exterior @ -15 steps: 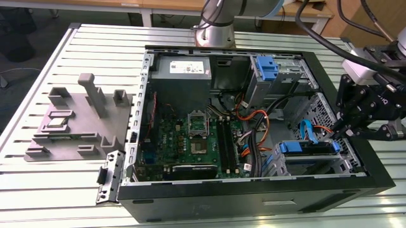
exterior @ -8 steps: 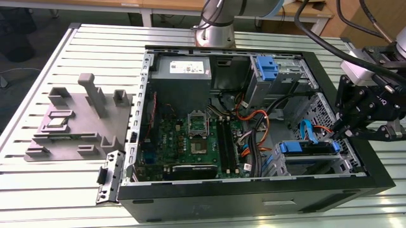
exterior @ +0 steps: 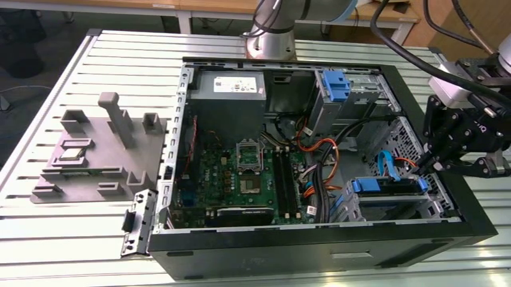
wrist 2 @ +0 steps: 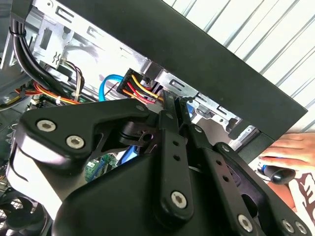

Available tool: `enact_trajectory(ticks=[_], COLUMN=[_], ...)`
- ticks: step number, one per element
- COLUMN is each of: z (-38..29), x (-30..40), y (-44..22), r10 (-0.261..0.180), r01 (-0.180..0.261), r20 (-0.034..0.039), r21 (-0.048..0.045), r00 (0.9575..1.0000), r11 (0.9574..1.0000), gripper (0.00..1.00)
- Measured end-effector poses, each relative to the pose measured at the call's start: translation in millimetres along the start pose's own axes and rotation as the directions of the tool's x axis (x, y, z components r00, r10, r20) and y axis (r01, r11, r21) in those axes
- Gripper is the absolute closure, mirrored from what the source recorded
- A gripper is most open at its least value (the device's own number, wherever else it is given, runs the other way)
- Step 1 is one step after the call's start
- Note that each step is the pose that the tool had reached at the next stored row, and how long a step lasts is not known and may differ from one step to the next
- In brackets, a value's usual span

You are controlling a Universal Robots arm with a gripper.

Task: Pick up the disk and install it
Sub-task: 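Insert the second disk wire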

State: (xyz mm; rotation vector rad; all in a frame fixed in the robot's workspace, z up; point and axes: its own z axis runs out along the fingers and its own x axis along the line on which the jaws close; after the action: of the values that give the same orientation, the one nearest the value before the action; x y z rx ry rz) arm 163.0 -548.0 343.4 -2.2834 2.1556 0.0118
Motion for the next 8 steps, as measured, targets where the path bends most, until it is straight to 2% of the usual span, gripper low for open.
enact_trajectory(ticks=[5, 8], z=[0.3, 0.2], x=[0.0, -0.2], y=[0.5, 6.6], r10=[0.000, 0.000], r01=[0.000, 0.000], r20=[0.0003, 0.0006], r21=[0.0001, 0.0070], r00=[1.0000, 1.0000], r11=[1.0000, 1.0000], gripper=[0.84, 0.84])
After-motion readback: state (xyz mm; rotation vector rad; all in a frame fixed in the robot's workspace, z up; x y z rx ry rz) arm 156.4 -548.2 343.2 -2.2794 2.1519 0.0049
